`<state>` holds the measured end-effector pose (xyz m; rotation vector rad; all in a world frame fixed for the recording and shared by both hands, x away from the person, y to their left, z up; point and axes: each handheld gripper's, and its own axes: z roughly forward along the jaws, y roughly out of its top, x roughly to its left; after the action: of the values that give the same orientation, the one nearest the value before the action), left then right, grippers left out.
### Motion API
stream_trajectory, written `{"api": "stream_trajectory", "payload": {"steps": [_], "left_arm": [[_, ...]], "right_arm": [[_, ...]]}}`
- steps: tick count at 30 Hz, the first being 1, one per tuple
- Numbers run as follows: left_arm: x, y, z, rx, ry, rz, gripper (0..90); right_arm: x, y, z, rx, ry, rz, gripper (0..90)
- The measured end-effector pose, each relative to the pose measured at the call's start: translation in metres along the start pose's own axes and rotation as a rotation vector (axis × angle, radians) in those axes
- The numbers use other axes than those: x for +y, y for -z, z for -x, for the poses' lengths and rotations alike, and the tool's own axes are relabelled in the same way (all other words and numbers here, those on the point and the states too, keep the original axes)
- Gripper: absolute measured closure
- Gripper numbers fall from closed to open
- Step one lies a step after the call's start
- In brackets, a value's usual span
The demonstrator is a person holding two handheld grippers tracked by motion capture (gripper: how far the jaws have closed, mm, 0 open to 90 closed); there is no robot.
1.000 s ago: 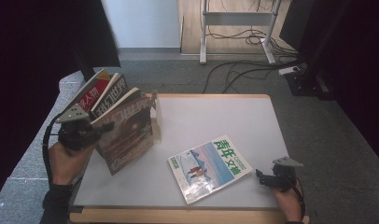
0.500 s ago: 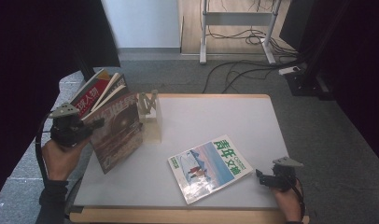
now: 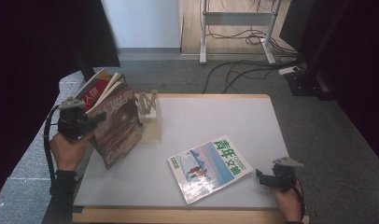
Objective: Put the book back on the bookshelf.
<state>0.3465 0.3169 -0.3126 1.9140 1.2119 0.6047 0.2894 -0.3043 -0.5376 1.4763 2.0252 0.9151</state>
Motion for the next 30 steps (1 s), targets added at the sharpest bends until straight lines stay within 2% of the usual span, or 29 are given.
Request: {"api": "stream_trajectory", "payload": {"steps": [10,18,21,30], "left_arm": [[0.010,-0.019,0.005,0.016,-0.009,0.034,84.1],[0.005,-0.033,0.009,0.023,-0.039,0.079,84.1],[0.003,-0.032,0.007,0.020,-0.039,0.079,84.0],[-0.012,-0.024,0.002,-0.016,-0.042,0.036,83.3]], "right_arm": [[0.000,0.000,0.000,-0.001,-0.003,0.000,10.8],[0.000,0.000,0.000,-0.001,-0.002,0.001,10.8],[0.000,0.000,0.000,-0.001,-0.002,0.001,10.8],[0.000,0.000,0.000,-0.001,0.001,0.001,10.8]]}}
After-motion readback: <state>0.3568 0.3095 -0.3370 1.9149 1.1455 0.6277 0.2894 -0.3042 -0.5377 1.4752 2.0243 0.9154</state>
